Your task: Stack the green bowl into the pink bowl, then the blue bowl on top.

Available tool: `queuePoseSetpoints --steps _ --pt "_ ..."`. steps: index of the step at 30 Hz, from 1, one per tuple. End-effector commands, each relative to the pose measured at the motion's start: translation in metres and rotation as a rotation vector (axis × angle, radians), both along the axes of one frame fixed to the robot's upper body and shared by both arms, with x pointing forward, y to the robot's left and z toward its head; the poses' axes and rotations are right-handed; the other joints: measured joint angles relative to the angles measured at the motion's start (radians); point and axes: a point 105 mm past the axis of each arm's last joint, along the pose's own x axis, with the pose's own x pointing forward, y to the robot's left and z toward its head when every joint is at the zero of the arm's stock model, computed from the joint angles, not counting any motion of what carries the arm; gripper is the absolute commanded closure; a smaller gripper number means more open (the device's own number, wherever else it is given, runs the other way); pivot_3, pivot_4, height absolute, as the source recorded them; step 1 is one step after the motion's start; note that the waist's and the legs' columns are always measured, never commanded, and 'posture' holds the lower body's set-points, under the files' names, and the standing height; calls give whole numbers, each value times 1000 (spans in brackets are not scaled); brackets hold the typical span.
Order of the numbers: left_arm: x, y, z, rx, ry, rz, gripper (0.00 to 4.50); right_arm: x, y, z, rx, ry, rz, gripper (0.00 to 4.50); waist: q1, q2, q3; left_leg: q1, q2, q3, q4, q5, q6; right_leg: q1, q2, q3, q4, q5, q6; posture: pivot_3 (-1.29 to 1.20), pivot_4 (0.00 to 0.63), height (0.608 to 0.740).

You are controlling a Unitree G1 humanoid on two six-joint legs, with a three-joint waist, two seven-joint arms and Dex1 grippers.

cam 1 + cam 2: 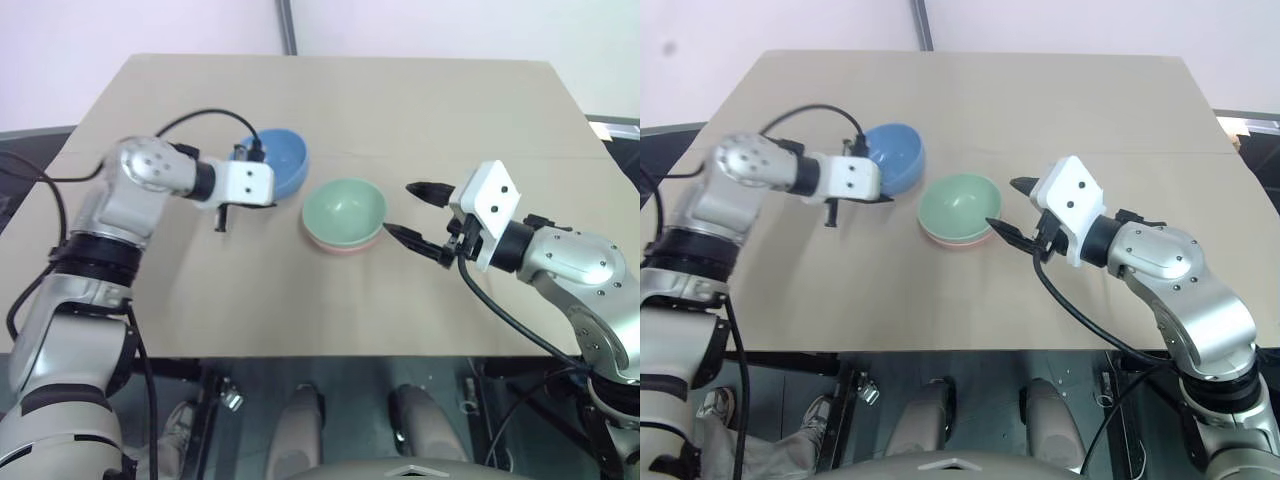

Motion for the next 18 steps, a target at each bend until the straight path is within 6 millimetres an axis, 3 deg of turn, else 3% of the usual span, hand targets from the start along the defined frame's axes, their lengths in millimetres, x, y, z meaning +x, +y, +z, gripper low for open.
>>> queuePoseSetpoints --steps 1,6,10,13,18 --pt "-28 -25 37 -68 -43 -134 4413 -5 -6 13 16 -73 -23 1159 2 0 0 0 0 0 0 0 0 0 0 0 0 0 0 0 150 740" --pt "-38 -58 26 -45 -32 -261 4413 -2 -11 12 14 -81 -51 1159 5 0 0 1 0 0 3 0 0 2 0 0 1 0 0 0 150 740" --pt "-35 -68 4 -23 -18 -299 2776 -5 -13 13 4 -92 -57 1159 1 0 0 1 0 0 3 0 0 2 0 0 1 0 0 0 150 740" --pt "-32 -79 12 -112 -22 -289 1303 -7 -18 12 -8 -92 -73 1159 2 0 0 0 0 0 3 0 0 2 0 0 1 0 0 0 150 740" --pt "-32 -64 31 -399 145 -95 1303 -7 -25 8 -12 -81 -94 1159 -2 0 0 1 0 0 3 0 0 2 0 0 1 0 0 0 150 740"
